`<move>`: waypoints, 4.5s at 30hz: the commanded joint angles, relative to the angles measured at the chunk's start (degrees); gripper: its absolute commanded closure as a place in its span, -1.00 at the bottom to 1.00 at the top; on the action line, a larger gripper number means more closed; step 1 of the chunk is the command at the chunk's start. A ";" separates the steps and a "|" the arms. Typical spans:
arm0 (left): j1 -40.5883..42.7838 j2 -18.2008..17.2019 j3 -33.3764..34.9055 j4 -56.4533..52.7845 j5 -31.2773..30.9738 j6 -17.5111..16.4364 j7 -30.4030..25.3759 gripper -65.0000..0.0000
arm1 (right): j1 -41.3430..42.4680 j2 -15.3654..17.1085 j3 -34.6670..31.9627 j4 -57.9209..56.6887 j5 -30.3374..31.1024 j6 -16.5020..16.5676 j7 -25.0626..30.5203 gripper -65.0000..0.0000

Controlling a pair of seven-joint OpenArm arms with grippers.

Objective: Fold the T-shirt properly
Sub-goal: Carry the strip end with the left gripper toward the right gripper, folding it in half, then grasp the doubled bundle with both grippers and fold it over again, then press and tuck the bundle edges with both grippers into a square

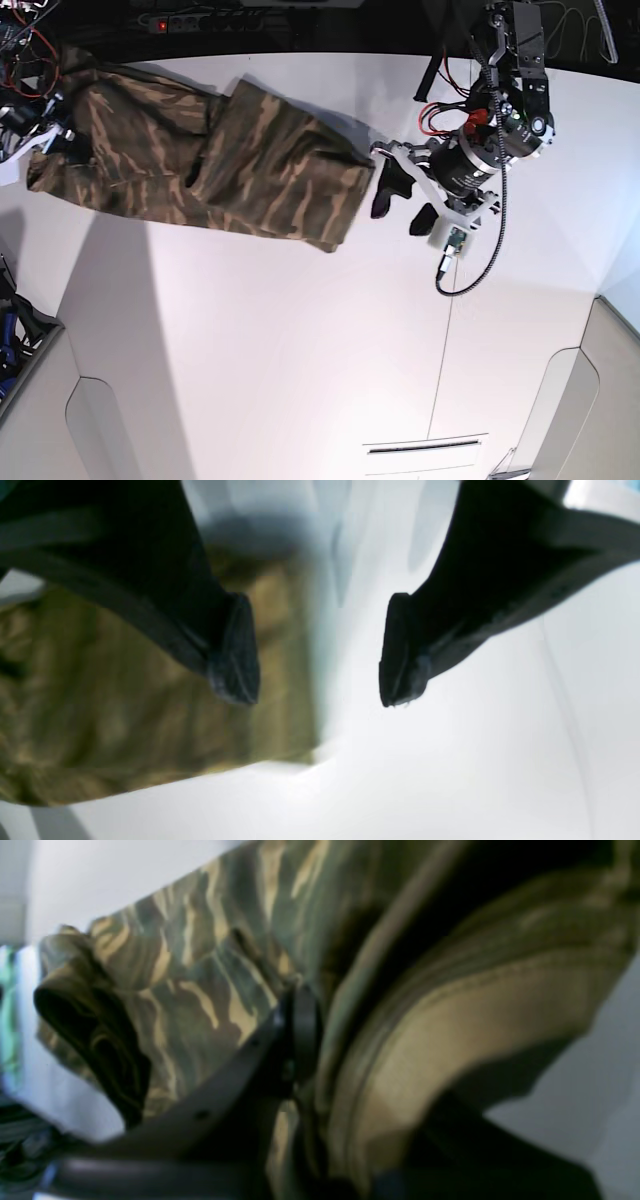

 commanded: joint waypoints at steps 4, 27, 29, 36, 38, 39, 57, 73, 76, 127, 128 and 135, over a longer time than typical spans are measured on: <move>0.07 -0.17 -2.47 0.92 -5.70 -0.02 1.25 -0.25 | 2.34 7.63 1.07 0.92 1.75 0.20 0.72 1.00; 7.78 7.10 22.73 -4.48 0.09 1.27 -8.46 -0.25 | 17.86 16.35 -11.69 7.58 0.55 -1.31 -5.40 1.00; 7.04 8.22 22.73 -7.78 0.50 1.29 -9.31 -0.25 | 17.86 14.60 -14.40 11.43 -1.53 -2.10 -5.38 1.00; 2.67 8.87 22.73 -15.43 0.79 1.27 -9.42 -0.25 | 17.73 7.26 -22.49 21.97 -7.78 -3.19 -5.40 1.00; 2.03 8.87 22.73 -15.98 0.92 1.27 -9.44 -0.25 | 17.75 5.38 -24.98 22.32 -9.29 -3.91 -5.38 1.00; 1.95 8.87 22.73 -16.00 0.92 1.27 -9.53 -0.25 | 17.75 4.35 -26.32 22.32 -10.01 -3.93 -5.38 1.00; 1.11 8.70 22.60 -15.98 1.11 1.05 -7.69 -0.25 | 18.10 -5.79 -52.74 22.21 -25.73 -3.93 -1.88 -0.17; 2.56 8.39 22.60 -9.09 2.89 0.61 -4.04 -0.25 | 21.03 -5.77 -57.61 23.08 -25.68 -5.90 -1.92 -0.17; 3.21 8.39 22.60 -6.01 4.13 0.63 -4.04 -0.23 | 23.21 -5.77 -55.25 23.08 -25.73 -6.27 -1.90 -0.17; 4.44 0.79 0.96 5.07 0.39 2.27 -2.78 0.58 | 20.63 -13.57 -53.59 18.08 -10.45 -1.07 -4.50 -0.10; 4.44 0.81 0.96 5.07 0.33 1.81 -2.78 0.58 | 20.74 -13.60 -54.03 18.08 -10.43 -1.07 -4.44 -0.10; 4.44 0.81 0.96 5.07 -2.16 1.05 -2.78 0.58 | 24.70 -13.57 -52.19 18.56 -11.34 -1.09 -2.95 -0.10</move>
